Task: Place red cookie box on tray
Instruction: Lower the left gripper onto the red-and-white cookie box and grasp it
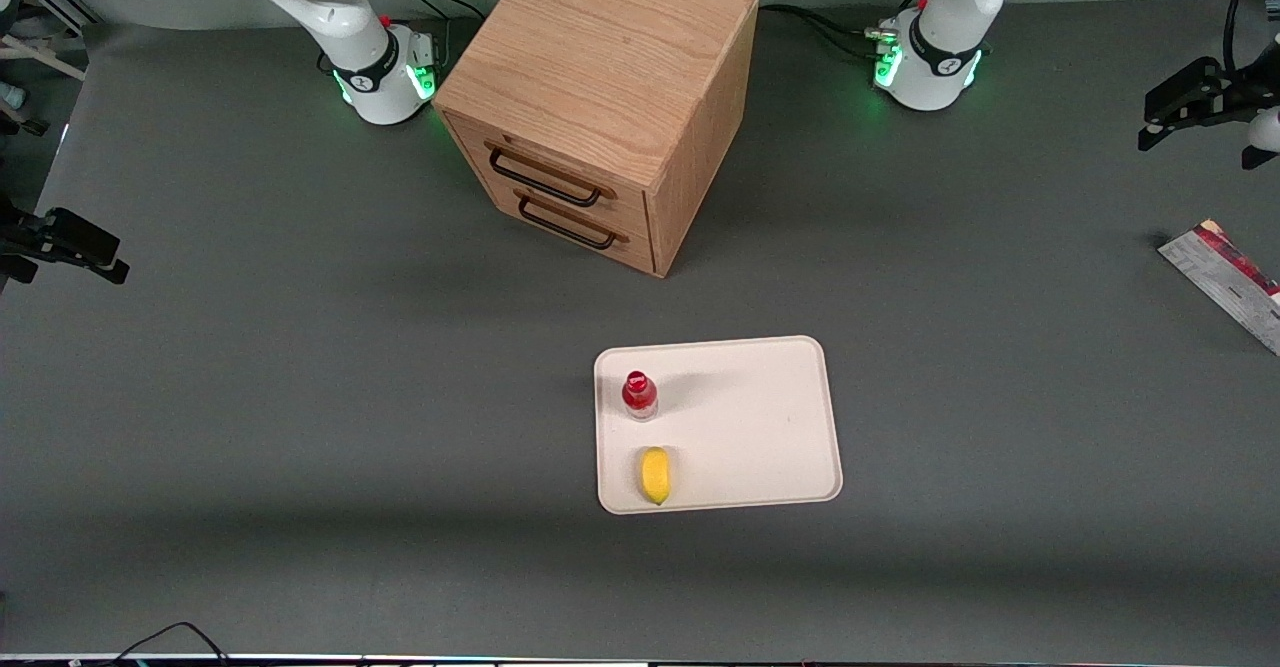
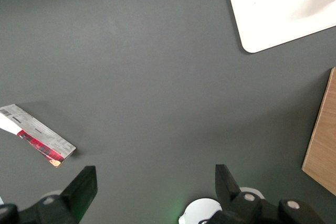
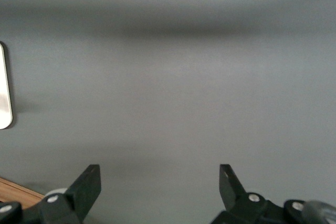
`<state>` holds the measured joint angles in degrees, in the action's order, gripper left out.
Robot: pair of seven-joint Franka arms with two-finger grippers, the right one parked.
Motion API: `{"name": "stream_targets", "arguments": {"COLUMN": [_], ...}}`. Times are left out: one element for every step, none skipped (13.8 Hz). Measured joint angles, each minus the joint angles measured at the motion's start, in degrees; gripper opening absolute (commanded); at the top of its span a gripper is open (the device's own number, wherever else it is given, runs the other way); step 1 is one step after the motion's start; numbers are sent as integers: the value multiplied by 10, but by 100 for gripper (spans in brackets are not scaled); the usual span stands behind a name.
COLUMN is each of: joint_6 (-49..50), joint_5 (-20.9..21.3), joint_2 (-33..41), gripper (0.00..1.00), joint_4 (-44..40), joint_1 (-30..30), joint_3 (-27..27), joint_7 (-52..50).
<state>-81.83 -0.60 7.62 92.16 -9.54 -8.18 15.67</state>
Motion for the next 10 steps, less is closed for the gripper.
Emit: {"name": "stream_targets", "arguments": {"joint_6": [0,2,3,4,5,5,5,0,-14,-40], "joint_5": [0,0,0,2,8,22,41,59,70,74], "joint_2": [-1,-2,-2,-3,-5,-10,-20,-34,-53,-75], "gripper": [100,100,100,100,100,100,100,100,100,100], "joint_4": [0,0,0,1,2,4,5,5,6,7], "joint_1": [0,0,-1,-3,-5,-6,-8,-10,-12,-14], "joint_3": [-1,-2,-1,2,12,34,63,96,132,171], "joint_7": [-1,-1,-1,-1,-2,-2,-1,6,21,44]}}
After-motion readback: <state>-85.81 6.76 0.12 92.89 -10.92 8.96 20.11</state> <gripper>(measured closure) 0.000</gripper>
